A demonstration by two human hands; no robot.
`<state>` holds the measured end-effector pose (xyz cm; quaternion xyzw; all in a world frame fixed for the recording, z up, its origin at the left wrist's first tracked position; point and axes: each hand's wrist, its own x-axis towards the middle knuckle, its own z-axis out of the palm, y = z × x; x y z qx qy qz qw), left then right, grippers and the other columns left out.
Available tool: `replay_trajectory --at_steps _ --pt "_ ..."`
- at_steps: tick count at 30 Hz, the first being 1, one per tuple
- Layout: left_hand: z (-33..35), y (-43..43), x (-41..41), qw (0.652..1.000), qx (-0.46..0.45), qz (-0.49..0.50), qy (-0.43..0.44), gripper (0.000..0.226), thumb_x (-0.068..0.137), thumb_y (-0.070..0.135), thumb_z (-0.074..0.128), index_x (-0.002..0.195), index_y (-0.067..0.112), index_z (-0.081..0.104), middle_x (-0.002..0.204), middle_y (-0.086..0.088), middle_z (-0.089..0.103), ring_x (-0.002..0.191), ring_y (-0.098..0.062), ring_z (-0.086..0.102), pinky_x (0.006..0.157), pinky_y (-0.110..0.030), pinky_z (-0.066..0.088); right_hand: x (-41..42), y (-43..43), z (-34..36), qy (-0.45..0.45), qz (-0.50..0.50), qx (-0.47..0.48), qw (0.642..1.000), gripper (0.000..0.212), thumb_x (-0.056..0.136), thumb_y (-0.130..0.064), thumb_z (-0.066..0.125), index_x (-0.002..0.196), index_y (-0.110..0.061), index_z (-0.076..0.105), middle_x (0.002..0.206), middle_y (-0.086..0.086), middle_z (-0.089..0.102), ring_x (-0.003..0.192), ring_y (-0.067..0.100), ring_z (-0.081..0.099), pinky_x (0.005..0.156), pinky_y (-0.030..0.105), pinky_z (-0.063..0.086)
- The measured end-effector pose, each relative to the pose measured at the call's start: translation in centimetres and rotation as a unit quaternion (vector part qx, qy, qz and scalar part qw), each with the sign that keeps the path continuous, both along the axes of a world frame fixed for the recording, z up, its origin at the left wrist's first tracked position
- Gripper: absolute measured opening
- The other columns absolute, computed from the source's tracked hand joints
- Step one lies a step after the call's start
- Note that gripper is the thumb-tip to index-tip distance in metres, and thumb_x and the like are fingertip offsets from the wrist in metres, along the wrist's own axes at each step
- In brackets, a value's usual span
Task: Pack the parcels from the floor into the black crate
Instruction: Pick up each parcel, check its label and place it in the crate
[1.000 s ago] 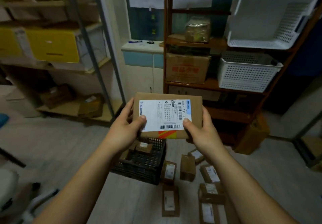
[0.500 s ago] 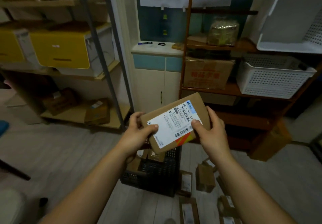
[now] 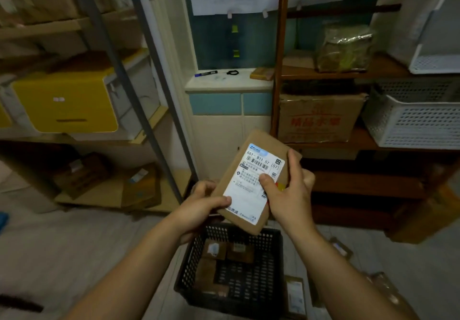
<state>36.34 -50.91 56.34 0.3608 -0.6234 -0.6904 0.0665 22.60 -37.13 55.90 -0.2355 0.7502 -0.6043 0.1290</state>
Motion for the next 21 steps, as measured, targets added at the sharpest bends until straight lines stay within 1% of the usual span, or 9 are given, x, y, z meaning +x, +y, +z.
replay_trajectory --at_steps 3,5,8,10,12,14,17,19,21 --pt "-1.3 -3.5 -1.4 0.999 0.016 -0.049 -0.003 0.066 0.084 0.023 0.066 0.137 0.041 0.031 0.127 -0.002 0.057 0.109 -0.021 0.06 0.081 -0.039 0.051 -0.5 -2.7 -0.7 0.022 0.037 0.062 0.997 0.074 0.086 -0.029 0.067 0.146 -0.039 0.025 0.135 -0.008 0.024 0.119 0.006 0.039 0.099 0.026 0.042" --pt "-2.0 -6.0 -2.7 0.997 0.013 -0.077 -0.015 0.061 0.086 0.041 0.061 0.138 0.048 0.03 0.129 0.005 0.056 0.113 -0.017 0.054 0.085 -0.038 0.045 0.1 -4.8 -1.6 0.039 0.072 0.11 0.99 0.09 0.081 -0.032 0.072 0.15 -0.037 0.014 0.151 -0.014 0.005 0.121 -0.002 0.025 0.101 0.018 0.03" --pt "-3.5 -9.8 -4.1 0.993 0.002 -0.107 -0.042 0.049 0.082 0.064 0.05 0.128 0.048 0.043 0.124 0.017 0.053 0.117 -0.016 0.047 0.098 -0.046 0.039 1.4 -8.0 -3.4 0.041 0.08 0.164 0.982 0.113 0.073 -0.036 0.079 0.149 -0.039 -0.004 0.153 -0.015 -0.02 0.122 -0.006 0.017 0.1 0.008 0.021" --pt "-4.6 -12.2 -4.6 0.989 0.021 -0.134 -0.051 0.039 0.088 0.056 0.048 0.125 0.045 0.045 0.119 0.018 0.055 0.11 -0.014 0.051 0.095 -0.041 0.042 1.7 -9.4 -4.3 0.042 0.077 0.186 0.979 0.114 0.072 -0.034 0.08 0.146 -0.041 -0.007 0.153 -0.013 -0.024 0.124 -0.008 0.015 0.096 0.002 0.018" --pt "-5.8 -14.3 -5.2 0.986 0.057 -0.152 -0.048 0.035 0.094 0.04 0.045 0.129 0.039 0.043 0.118 0.008 0.06 0.099 -0.014 0.058 0.075 -0.031 0.048 1.6 -10.5 -4.9 0.029 0.072 0.202 0.976 0.11 0.073 -0.031 0.08 0.145 -0.044 -0.002 0.152 -0.016 -0.02 0.125 -0.008 0.014 0.09 -0.006 0.017" --pt "-7.1 -15.9 -6.2 0.986 0.063 -0.152 -0.034 0.033 0.096 0.028 0.045 0.129 0.031 0.044 0.116 -0.002 0.062 0.09 -0.017 0.061 0.063 -0.028 0.047 1.2 -11.4 -5.7 0.02 0.059 0.205 0.977 0.104 0.074 -0.028 0.08 0.144 -0.045 0.005 0.151 -0.017 -0.012 0.128 -0.004 0.017 0.091 -0.006 0.019" --pt "-9.1 -16.9 -7.9 0.982 0.08 -0.166 -0.035 0.046 0.092 0.012 0.053 0.132 0.029 0.04 0.098 -0.002 0.065 0.078 -0.016 0.067 0.056 -0.029 0.053 0.9 -12.5 -7.6 0.012 0.032 0.235 0.971 0.091 0.081 -0.03 0.073 0.15 -0.036 0.014 0.153 -0.012 -0.004 0.136 0.007 0.02 0.103 0.011 0.022" --pt "-11.3 -17.1 -8.8 0.972 0.101 -0.205 -0.048 0.06 0.089 0.009 0.057 0.132 0.043 0.034 0.094 0.003 0.068 0.077 -0.016 0.069 0.056 -0.03 0.054 0.3 -13.2 -9.9 -0.006 0.032 0.264 0.964 0.098 0.078 -0.042 0.073 0.151 -0.037 0.007 0.154 -0.012 -0.013 0.142 0.014 0.015 0.11 0.023 0.024" --pt "-14.3 -17.2 -9.6 0.959 0.116 -0.249 -0.068 0.064 0.088 0.011 0.059 0.12 0.057 0.028 0.095 0.006 0.07 0.084 -0.018 0.069 0.066 -0.035 0.056 -0.6 -13.8 -13.2 -0.017 0.045 0.307 0.95 0.111 0.07 -0.058 0.073 0.149 -0.042 -0.003 0.152 -0.011 -0.028 0.145 0.022 0.004 0.116 0.034 0.024"
